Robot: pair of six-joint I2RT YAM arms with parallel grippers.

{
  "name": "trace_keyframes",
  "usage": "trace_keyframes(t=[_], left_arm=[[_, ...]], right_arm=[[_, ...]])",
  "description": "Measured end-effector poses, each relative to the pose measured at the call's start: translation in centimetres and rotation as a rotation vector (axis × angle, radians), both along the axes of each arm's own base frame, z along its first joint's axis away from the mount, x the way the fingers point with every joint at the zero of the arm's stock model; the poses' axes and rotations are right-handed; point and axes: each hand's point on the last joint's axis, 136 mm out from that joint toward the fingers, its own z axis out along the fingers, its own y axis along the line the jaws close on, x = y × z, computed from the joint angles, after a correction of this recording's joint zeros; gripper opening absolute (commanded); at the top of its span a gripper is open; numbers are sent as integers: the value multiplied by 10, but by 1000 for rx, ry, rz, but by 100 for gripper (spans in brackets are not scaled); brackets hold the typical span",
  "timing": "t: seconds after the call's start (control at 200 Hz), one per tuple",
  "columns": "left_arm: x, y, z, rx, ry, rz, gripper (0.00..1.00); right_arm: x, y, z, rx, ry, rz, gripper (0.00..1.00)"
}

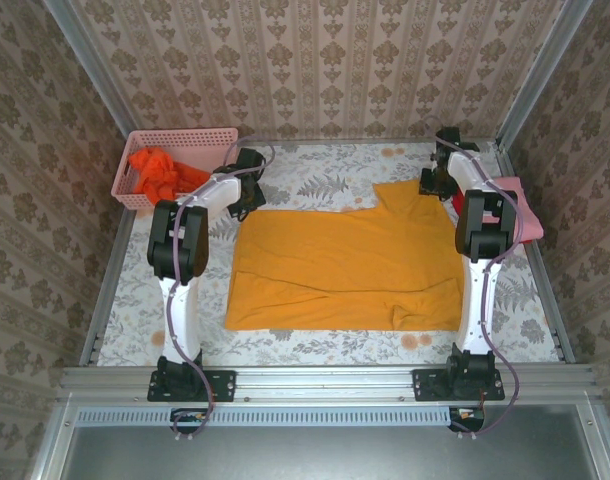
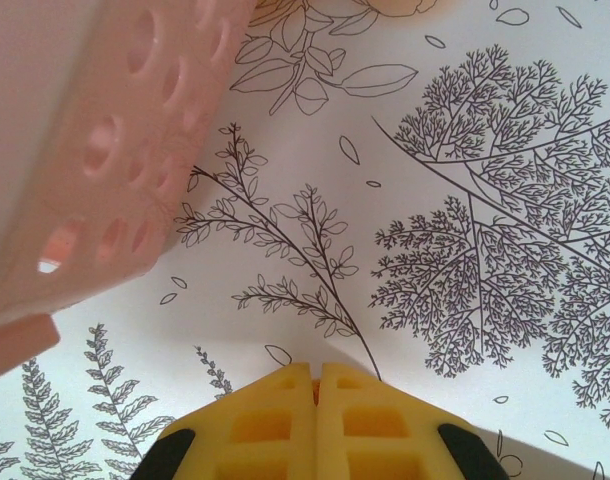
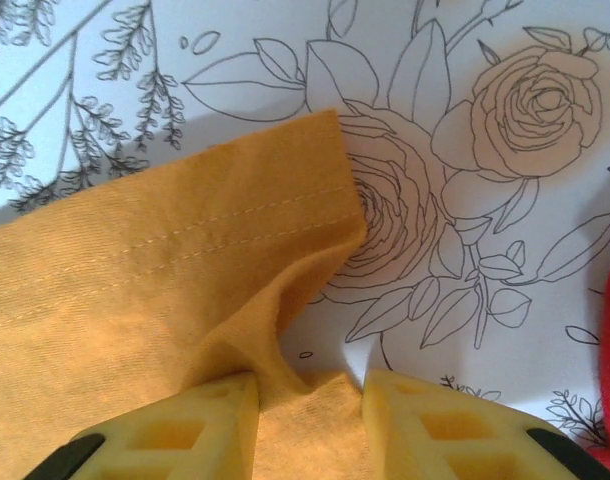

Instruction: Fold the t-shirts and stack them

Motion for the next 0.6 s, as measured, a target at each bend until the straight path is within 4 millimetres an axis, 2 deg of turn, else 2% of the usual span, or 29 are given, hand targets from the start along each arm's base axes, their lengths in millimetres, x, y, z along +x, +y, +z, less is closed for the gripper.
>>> trace_keyframes(t=[0.195,0.24,0.505,0.6], left_arm=[[0,0,0,0,0,0,0],[0,0,0,-1,0,0,0],[1,-2,0,-9,-4,-3,0],[1,-3,0,-19,-14,-6,0]], right_arm=[[0,0,-1,-9,16,21,4],[0,1,-1,-8,17,18,0],[-1,4,1,-21,19,33,0],[-7,8,5,-20,19,38,0]])
